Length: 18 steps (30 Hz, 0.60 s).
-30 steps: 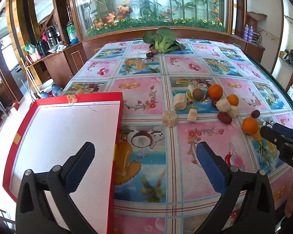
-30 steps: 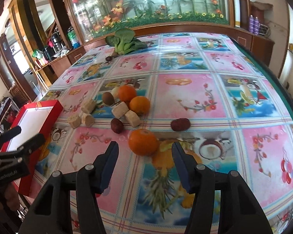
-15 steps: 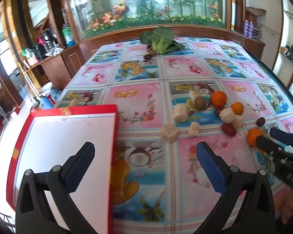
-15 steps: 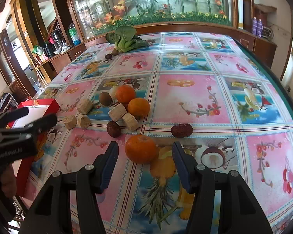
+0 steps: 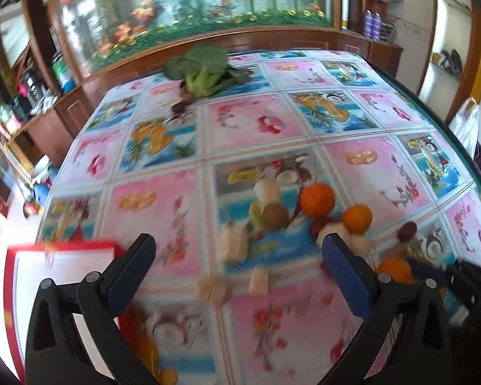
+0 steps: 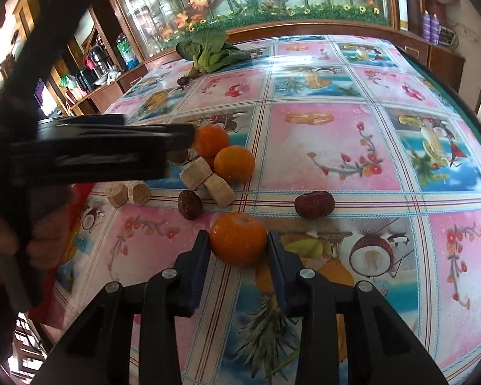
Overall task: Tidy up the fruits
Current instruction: 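Grasp an orange with the left gripper while the right gripper grasps another orange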
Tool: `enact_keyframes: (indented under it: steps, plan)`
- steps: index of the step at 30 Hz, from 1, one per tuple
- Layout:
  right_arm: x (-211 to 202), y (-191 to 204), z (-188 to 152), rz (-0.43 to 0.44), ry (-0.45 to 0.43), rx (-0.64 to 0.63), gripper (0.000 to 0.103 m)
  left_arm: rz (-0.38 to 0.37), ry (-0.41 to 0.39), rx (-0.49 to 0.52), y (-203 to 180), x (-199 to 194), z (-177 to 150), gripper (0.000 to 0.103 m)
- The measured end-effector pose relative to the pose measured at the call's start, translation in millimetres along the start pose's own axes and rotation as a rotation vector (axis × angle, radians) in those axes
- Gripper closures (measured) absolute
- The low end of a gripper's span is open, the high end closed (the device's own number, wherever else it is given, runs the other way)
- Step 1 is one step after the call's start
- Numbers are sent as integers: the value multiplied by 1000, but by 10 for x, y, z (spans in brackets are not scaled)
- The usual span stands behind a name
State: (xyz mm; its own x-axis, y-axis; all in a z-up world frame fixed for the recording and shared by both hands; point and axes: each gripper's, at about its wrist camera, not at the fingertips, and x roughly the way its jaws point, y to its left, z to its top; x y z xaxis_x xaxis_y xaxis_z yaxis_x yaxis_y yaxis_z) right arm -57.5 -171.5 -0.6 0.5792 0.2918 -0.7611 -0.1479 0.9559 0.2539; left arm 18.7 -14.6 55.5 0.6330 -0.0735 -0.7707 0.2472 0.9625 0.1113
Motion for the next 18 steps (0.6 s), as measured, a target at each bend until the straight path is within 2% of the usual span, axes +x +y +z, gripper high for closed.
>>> enact_keyframes:
  steps: [3,5,7,9,11,15,18]
  plan:
    - [-7,-5,-2,14,-1,10,68,-58,19,65,-137,160,142,0]
    - [-10,12,-3,5,-2,5,68,-110,51,108,-230,315,228,5]
    - [-13,15,0,6,-1,4,68,-152,90,139,-289,461,283,21]
    - [-13,15,2,5,-2,3,68,-180,127,146,-329,595,318,22]
    - [-13,20,2,4,-2,1,68,-188,132,136,-328,669,346,22]
    - [-2,12,9,5,-6,4,68,-257,158,113,-314,747,396,33]
    - [-5,11,6,6,-6,4,68,-280,154,122,-332,734,378,35]
